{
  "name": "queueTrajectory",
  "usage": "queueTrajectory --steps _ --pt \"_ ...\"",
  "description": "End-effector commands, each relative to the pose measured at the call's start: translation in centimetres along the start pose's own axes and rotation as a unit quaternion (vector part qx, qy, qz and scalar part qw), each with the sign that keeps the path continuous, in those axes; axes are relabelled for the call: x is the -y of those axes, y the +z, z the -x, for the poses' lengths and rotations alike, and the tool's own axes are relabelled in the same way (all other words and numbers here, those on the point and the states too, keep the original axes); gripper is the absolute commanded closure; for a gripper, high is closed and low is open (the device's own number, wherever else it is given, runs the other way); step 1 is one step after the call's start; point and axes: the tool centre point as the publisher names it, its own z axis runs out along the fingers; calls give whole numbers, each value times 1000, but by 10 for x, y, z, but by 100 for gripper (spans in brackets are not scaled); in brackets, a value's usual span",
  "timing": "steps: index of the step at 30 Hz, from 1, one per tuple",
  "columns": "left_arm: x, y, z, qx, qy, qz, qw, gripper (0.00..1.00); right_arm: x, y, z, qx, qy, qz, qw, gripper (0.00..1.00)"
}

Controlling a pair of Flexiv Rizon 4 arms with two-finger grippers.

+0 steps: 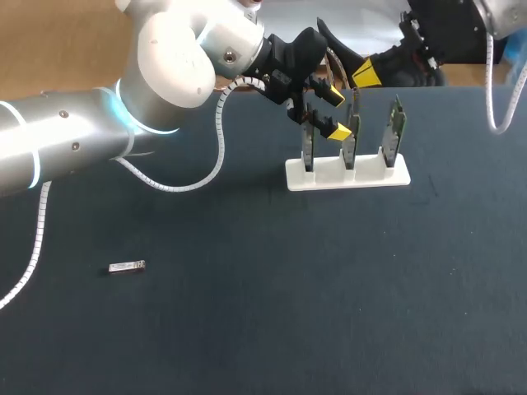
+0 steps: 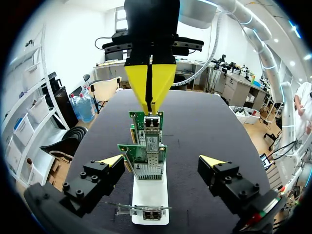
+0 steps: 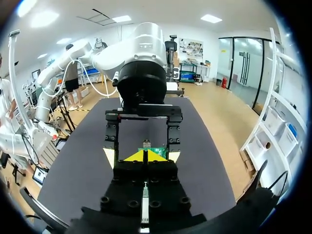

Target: Pick up the optical module with the left hand, and insert it into the network port with the right hand.

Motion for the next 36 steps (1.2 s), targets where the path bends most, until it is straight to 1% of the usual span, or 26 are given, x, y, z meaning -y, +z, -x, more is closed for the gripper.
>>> queueTrajectory --steps 1,14,27,36 --pt "-2 0 1 -2 0 -2 1000 0 0 1 -1 -2 2 0 1000 100" --pt "-2 0 1 -2 0 -2 1000 0 1 6 -9 -12 11 4 1000 100" --pt "-2 0 1 -2 0 -2 1000 0 4 14 -26 -30 30 15 999 100" --pt "-2 0 1 -2 0 -2 1000 0 4 18 -32 -35 38 19 998 100"
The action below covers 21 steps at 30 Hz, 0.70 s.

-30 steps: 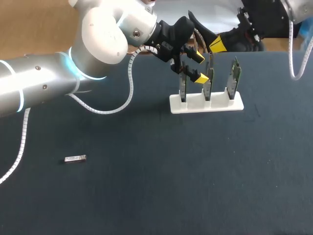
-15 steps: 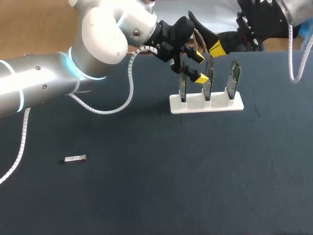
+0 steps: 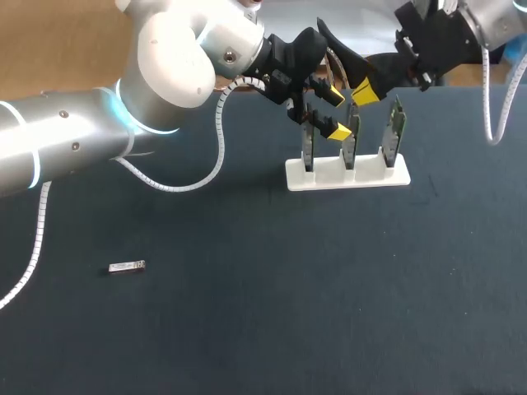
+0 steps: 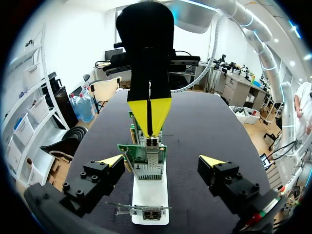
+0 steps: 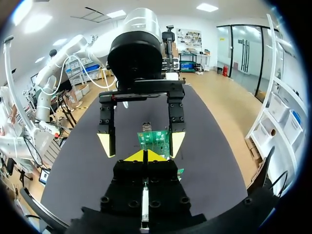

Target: Pick up the optical module with the left hand, and insert it into the network port with the right hand.

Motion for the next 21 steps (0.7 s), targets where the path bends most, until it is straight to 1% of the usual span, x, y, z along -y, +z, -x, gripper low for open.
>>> queueTrajectory --steps 1,10,21 --pt "-2 0 1 -2 0 -2 1000 0 4 2 -2 -3 3 4 1000 100" --pt "-2 0 1 -2 0 -2 1000 0 5 6 -10 -11 14 9 1000 100" --pt "-2 0 1 -2 0 -2 1000 0 3 7 -12 -10 19 12 1000 100"
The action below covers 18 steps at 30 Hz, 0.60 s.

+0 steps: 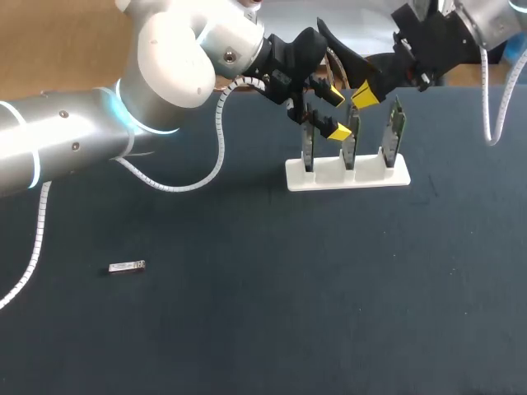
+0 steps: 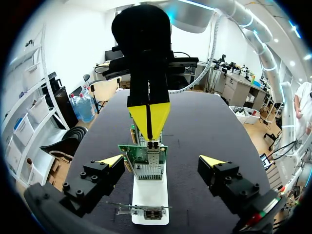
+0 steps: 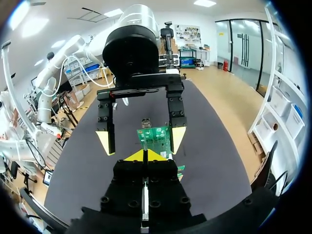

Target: Pick up the optical module with the left hand, and insert it into the network port with the right hand.

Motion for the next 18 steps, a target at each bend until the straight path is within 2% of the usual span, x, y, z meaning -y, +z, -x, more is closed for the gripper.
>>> queueTrajectory --steps 1,12,16,18 --pt "-2 0 1 -2 0 -2 1000 0 2 3 -4 5 -2 2 1000 100" --pt "-2 0 1 -2 0 -2 1000 0 0 -31 16 68 -29 -10 997 100" --pt "-2 0 1 -2 0 -2 1000 0 2 -49 8 73 -42 -18 996 100" --pt "-2 0 1 -2 0 -2 1000 0 0 -56 3 67 -66 -7 996 100"
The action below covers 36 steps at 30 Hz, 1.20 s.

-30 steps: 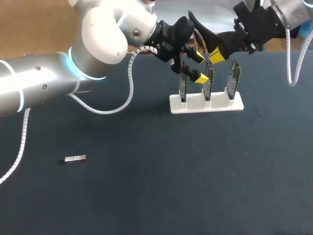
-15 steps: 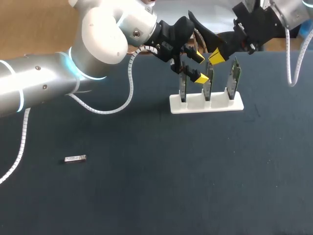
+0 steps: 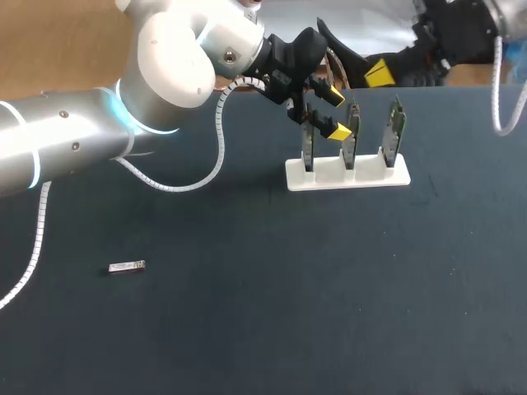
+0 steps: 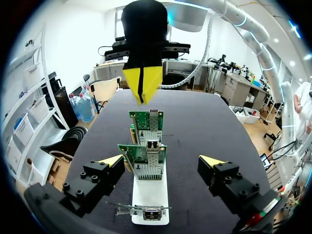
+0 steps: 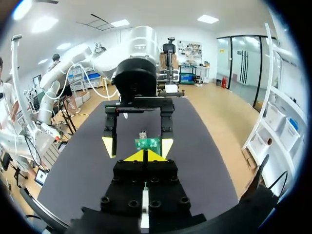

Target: Pick up the optical module with the left hand, and insert it into the network port with the right hand.

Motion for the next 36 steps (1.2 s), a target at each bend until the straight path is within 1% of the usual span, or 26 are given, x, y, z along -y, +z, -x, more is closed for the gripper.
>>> queueTrajectory --steps 1,4,9,16,23,25,36 --pt "-2 0 1 -2 0 -2 1000 0 -9 -19 -9 3 -31 18 999 100" --pt "-2 0 1 -2 0 -2 1000 0 -12 -28 -16 -4 -44 31 999 100" --pt "-2 0 1 -2 0 -2 1000 0 -16 -39 -31 -8 -39 37 999 100" --pt "-2 0 1 -2 0 -2 1000 0 -20 -48 -51 -12 -19 30 999 100" --pt "-2 0 1 -2 0 -2 1000 0 -20 -51 -58 -16 -12 22 1000 100" --pt "-2 0 1 -2 0 -2 1000 0 -19 -52 -59 -26 -8 11 1000 100" --pt "-2 0 1 -2 0 -2 1000 0 -20 -53 -61 -25 -2 11 1000 100"
